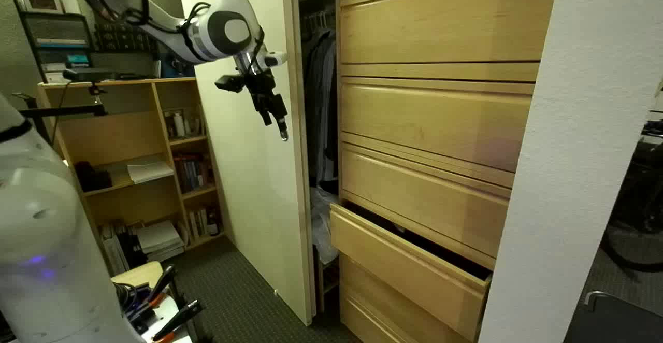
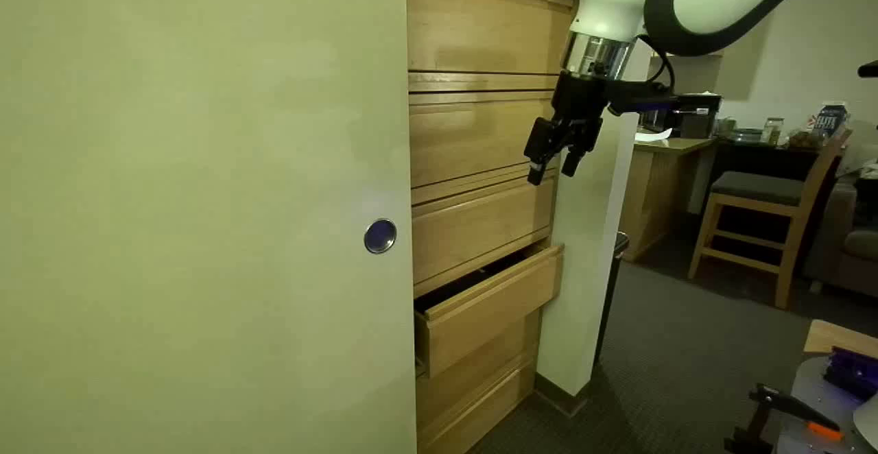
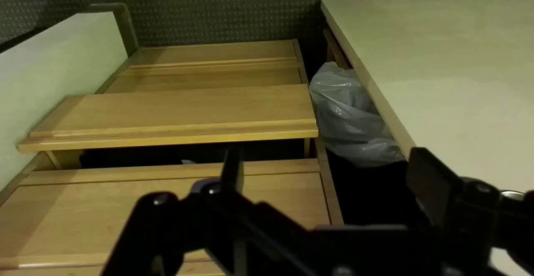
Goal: Open the fourth drawer
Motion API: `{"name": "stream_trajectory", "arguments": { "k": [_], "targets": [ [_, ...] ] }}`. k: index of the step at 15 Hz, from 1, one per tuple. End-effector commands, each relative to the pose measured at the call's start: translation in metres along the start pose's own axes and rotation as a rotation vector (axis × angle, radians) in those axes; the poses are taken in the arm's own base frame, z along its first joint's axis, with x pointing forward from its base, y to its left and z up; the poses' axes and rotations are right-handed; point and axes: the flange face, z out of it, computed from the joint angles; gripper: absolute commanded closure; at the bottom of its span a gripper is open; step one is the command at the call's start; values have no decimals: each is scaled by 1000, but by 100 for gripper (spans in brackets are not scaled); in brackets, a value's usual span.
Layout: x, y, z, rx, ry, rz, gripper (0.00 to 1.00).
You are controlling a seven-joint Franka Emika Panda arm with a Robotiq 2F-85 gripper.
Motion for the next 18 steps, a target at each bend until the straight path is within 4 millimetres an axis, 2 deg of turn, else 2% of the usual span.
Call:
{"name": "stream_trajectory", "arguments": {
  "k": [1, 11, 15, 18],
  "targets": [
    [0, 0, -1, 0, -1, 0, 0],
    [0, 0, -1, 0, -1, 0, 0],
    [7, 22, 3, -31, 25, -24, 0],
    [18, 52, 7, -50, 24, -20, 0]
  ]
}}
